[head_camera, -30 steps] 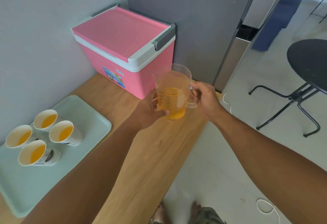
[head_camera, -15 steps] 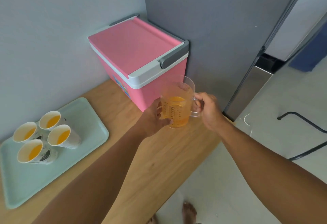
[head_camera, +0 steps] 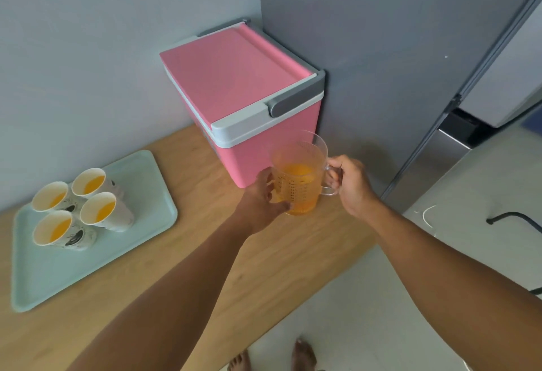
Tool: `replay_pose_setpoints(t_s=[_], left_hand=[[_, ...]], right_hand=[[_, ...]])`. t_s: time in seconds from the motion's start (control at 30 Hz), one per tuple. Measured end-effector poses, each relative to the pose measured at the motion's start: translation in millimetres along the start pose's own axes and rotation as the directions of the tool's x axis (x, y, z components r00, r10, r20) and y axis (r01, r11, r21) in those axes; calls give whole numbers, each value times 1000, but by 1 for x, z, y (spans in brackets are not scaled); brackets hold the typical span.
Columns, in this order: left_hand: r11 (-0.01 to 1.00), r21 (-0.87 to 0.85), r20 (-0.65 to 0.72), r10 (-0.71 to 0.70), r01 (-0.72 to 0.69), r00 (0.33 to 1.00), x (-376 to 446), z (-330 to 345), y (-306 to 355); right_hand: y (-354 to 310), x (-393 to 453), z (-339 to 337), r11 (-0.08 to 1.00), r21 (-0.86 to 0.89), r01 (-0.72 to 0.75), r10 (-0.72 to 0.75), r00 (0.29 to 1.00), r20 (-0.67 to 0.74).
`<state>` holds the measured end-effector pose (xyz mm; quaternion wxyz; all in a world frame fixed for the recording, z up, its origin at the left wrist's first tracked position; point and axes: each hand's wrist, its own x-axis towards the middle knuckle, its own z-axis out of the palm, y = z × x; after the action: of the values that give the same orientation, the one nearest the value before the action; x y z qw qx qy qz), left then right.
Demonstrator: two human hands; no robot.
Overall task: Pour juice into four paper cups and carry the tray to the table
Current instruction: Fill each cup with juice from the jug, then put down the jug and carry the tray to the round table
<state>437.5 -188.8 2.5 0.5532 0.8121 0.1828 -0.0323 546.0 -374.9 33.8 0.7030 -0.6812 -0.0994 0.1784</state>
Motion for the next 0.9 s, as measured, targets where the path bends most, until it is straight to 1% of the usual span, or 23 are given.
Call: replay_pose_setpoints(t_s=[0.27,0.33,0.4,0.47,0.57,0.63,0.73,0.8,0.9], left_hand=[[999,39,-45,30,-28,999,-4,5,4],[999,26,-70,29,-27,997,-9,5,4],[1000,-7,-116,-18,18,993,-19,3,-2],[998,-36,-169,-58,53,984,-35,-2,-17],[996,-54,-252,-82,70,964,-71,-21,-47],[994,-59,-324,-101,87,940,-99,-39,-71],[988,-63,-434,-155,142,888,-143,-73,-108],[978,-78,-499,-208,195,842,-177,-103,-136],[957,-99,-579,-279,274,766,-228,-150,-173]], right_hand=[[6,4,-6,1000,-6,26,-26,999,36],[7,2,-5,998,-19,60,-59,998,29],[8,-4,-6,990,-71,118,-120,993,-15],[17,-12,-14,984,-116,132,-142,987,-81],[36,-31,-26,981,-186,64,-104,970,-218],[46,-51,-22,978,-200,-54,-11,949,-314],[59,-84,-4,955,-233,-186,99,936,-339],[66,-102,21,931,-296,-212,127,951,-283],[69,-119,73,896,-405,-183,118,977,-180]])
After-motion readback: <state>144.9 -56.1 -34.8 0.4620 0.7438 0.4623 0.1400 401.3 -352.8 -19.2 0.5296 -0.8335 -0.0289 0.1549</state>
